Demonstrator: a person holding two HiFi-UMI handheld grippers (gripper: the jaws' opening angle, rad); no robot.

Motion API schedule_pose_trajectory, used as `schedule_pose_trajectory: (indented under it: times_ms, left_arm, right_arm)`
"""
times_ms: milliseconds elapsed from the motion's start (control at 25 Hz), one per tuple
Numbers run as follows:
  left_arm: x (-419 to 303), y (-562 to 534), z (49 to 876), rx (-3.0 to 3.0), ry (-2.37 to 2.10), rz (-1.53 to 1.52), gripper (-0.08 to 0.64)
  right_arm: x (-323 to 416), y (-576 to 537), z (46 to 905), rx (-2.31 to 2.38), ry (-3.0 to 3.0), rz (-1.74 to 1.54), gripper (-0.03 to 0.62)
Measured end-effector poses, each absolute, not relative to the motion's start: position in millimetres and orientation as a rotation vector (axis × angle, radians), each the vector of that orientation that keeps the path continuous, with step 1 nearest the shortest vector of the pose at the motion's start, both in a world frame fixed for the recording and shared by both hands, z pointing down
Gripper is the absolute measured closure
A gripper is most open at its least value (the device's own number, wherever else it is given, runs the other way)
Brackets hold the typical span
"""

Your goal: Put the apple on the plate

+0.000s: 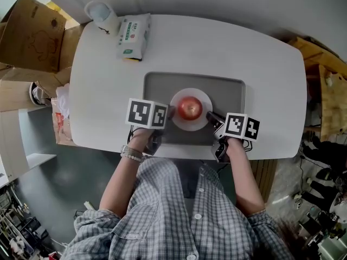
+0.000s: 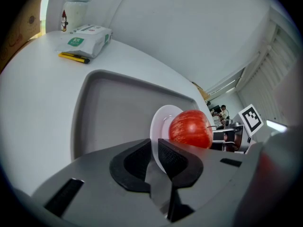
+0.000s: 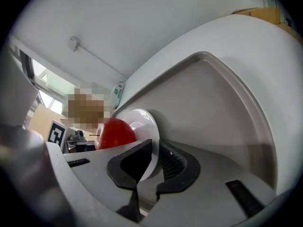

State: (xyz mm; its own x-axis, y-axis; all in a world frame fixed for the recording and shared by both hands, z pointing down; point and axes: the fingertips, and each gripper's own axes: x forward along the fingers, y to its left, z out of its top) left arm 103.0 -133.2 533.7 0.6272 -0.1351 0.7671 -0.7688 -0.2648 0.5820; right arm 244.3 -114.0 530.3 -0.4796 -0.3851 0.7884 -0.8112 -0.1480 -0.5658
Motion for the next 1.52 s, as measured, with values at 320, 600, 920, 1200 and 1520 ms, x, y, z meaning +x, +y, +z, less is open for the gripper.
schedule_pose_trajectory:
  times_ms: [320, 600, 920, 1200, 1520]
  left_arm:
    - [105, -133, 533, 1.797, -0.717, 0.762, 0.509]
    - [109, -132, 530, 1.864, -0.693, 0.760, 0.453]
    - [104, -133, 524, 1.894, -0.701, 0.719, 0.431]
    - [88, -137, 512, 1.940, -0.740, 0.710, 0.431]
    - [63, -144, 474, 2.081, -0.804, 0.583, 0.495]
  right_arm:
    - [242, -115, 528, 1.321, -1.852, 1.517, 0.546]
    - [238, -115, 526, 1.360, -1.864, 1.428, 0.543]
    - [245, -120, 517, 1.430, -1.928, 1.363, 0.489]
    - [257, -125, 498, 1.488, -1.965, 1.332, 0.489]
    - [248, -141, 439, 1.686, -2.152, 1.080, 0.534]
